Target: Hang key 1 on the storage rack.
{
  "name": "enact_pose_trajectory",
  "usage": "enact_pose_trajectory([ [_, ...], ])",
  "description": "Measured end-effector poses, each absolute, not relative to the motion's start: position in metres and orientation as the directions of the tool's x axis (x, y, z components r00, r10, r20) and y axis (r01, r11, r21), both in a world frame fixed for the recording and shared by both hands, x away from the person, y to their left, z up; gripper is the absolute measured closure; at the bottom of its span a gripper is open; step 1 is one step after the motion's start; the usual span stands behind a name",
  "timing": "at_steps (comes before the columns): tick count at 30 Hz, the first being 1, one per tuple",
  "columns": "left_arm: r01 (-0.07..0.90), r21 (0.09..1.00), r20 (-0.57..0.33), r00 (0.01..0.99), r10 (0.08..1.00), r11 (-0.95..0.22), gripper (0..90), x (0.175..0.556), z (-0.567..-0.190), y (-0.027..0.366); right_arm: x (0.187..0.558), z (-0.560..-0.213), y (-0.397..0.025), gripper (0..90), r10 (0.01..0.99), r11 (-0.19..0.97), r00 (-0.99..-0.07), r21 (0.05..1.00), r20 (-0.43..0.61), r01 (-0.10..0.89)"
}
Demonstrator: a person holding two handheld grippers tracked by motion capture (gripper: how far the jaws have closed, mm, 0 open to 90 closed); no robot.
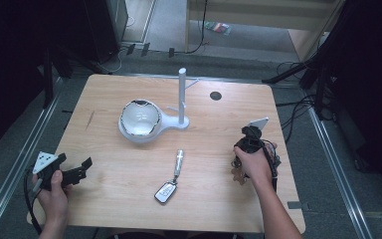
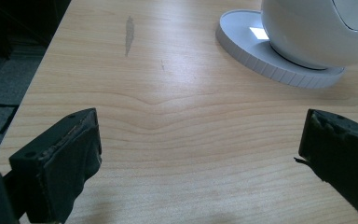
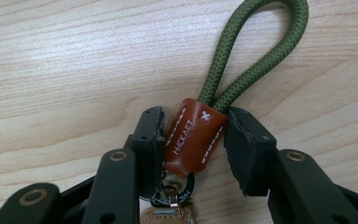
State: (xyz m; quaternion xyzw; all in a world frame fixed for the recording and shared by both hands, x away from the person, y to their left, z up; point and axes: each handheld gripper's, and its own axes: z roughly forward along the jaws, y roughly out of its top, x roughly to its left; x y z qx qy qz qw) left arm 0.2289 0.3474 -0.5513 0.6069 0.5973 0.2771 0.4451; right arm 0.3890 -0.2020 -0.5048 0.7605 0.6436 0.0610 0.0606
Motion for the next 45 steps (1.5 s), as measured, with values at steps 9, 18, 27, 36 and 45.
enact_pose_trajectory([
  [9,0.481,0.871,-0.182,0.134,0.974,0.097,0.0,0.229,-0.551,0.346,0.387,-0.504,-0.199,68.0,0.993,-0.118,0.120,0.162,-0.004,0.980],
  [18,0.481,0.871,-0.191,0.135,0.972,0.105,0.0,0.229,-0.551,0.347,0.382,-0.504,-0.207,70.5,0.994,-0.103,0.093,0.187,0.061,0.977],
  [27,0.482,0.871,-0.186,0.137,0.973,0.099,0.0,0.230,-0.551,0.347,0.369,-0.487,-0.205,70.5,0.995,-0.048,0.019,0.293,0.098,0.955],
  [36,0.483,0.872,-0.169,0.137,0.976,0.083,0.0,0.230,-0.551,0.345,0.355,-0.450,-0.205,70.6,0.991,-0.033,-0.025,0.418,0.132,0.908],
  [45,0.481,0.873,-0.166,0.140,0.976,0.080,0.0,0.230,-0.551,0.345,0.347,-0.423,-0.201,70.6,0.985,-0.024,-0.072,0.537,0.157,0.844],
])
